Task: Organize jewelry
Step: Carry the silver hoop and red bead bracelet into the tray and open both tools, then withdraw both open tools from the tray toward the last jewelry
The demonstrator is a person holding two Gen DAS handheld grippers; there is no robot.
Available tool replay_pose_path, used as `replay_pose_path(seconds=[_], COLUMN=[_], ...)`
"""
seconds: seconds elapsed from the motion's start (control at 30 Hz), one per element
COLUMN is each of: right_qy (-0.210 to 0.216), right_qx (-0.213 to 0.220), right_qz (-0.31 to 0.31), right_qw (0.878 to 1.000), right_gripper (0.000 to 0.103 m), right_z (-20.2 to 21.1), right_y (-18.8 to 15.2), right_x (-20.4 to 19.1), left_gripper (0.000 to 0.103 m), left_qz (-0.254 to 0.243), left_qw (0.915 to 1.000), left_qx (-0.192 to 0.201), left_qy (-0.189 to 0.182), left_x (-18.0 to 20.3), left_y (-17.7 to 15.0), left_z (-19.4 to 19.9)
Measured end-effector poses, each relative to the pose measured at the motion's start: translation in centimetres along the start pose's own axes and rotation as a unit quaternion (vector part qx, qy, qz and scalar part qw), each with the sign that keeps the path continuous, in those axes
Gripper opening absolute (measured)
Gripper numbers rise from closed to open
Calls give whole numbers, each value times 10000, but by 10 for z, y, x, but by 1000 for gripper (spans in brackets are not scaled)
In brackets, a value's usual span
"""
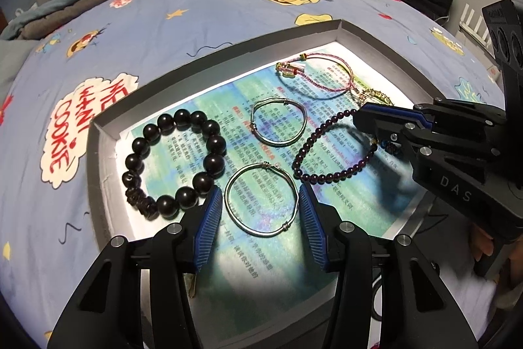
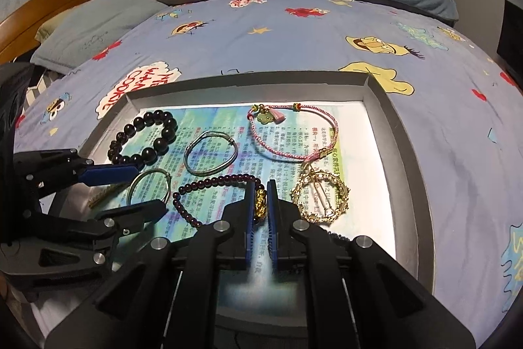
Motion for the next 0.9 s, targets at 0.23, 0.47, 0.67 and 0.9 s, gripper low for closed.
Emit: replay_pose_path(seconds=[0.23,0.47,0.67,0.9], right_qy=[-17,-17,-4,-20], right_qx=[142,177,293,460], right_qz=[-60,-62,-122,-259], right_qw=[9999,9998,9995,9986], right_gripper=[26,31,43,60], right_z=[10,22,41,68], right_y=[2,0,-3,-10], right_x=[3,2,3,10], left_gripper=[58,60,66,74], left_qz=[-85,-56,-6,126], left_qw=[9999,9997,9991,9982], left_qx=[62,152,281,451], left_qy=[118,198,315,384], left_x=[4,2,0,-4], left_y=[-2,-1,-3,-12], left_z=[9,22,36,57])
Point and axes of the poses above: each gripper's, at about its wrist camera, not at the fingertips, and z roughly against the way its jaws point, x to its right, y to its top, the point moved 7 cm from there along -z, roughly the way its jaws point, and after that the axes turned 3 degrees about -x, right-handed, at the moved point
